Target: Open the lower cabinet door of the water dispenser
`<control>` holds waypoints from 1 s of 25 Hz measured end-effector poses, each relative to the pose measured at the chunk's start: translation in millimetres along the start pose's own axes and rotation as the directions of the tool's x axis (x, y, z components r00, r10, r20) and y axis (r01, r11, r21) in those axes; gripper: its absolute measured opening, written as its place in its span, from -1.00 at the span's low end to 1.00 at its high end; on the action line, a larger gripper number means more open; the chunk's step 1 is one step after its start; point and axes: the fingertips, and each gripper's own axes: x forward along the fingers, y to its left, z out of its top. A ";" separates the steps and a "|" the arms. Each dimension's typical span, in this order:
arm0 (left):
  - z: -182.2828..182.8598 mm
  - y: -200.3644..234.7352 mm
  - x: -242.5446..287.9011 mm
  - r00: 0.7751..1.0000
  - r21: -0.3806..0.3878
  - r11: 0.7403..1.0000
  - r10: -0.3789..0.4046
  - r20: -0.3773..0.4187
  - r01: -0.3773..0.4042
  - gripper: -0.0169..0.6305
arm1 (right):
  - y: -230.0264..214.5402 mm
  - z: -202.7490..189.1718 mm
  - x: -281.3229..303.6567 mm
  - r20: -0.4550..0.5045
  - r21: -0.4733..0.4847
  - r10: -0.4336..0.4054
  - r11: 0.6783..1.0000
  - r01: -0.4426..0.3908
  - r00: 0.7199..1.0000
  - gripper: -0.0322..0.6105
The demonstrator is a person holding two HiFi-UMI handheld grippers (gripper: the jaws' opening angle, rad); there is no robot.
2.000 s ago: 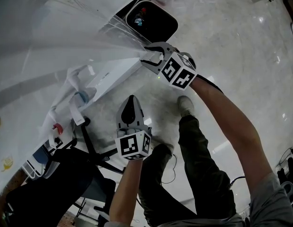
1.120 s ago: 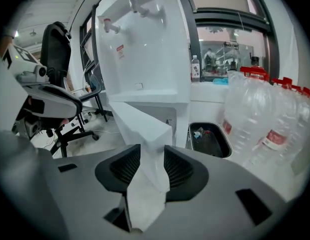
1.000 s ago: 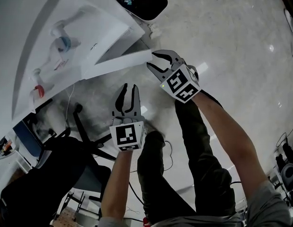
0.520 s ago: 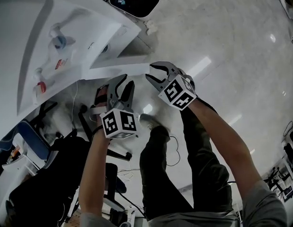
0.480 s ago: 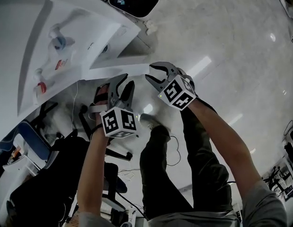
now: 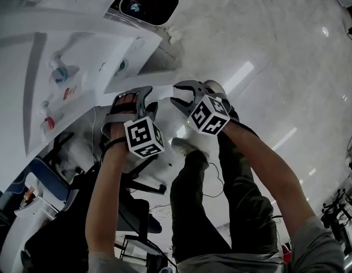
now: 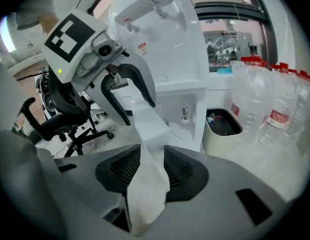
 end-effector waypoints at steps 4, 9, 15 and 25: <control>-6.6 -1.7 8.9 0.999 0.087 0.996 -0.015 -0.038 0.018 -0.27 | 4.6 -1.8 0.5 0.003 0.008 -0.001 1.000 0.001 1.000 -0.43; -12.4 -5.1 15.5 1.000 0.153 0.988 -0.003 -0.029 0.008 -0.33 | 10.3 -3.5 -0.3 0.021 0.055 -0.018 0.998 0.017 1.000 -0.43; -10.7 -21.3 10.0 1.000 0.206 0.979 -0.006 -0.005 0.006 -0.34 | 27.6 -6.6 -8.9 0.050 0.093 -0.011 0.996 0.006 0.999 -0.43; -29.1 -77.2 -4.2 1.000 0.429 0.903 0.005 0.000 -0.004 -0.34 | 88.6 -17.6 -32.8 0.158 0.259 -0.037 0.966 -0.006 0.987 -0.58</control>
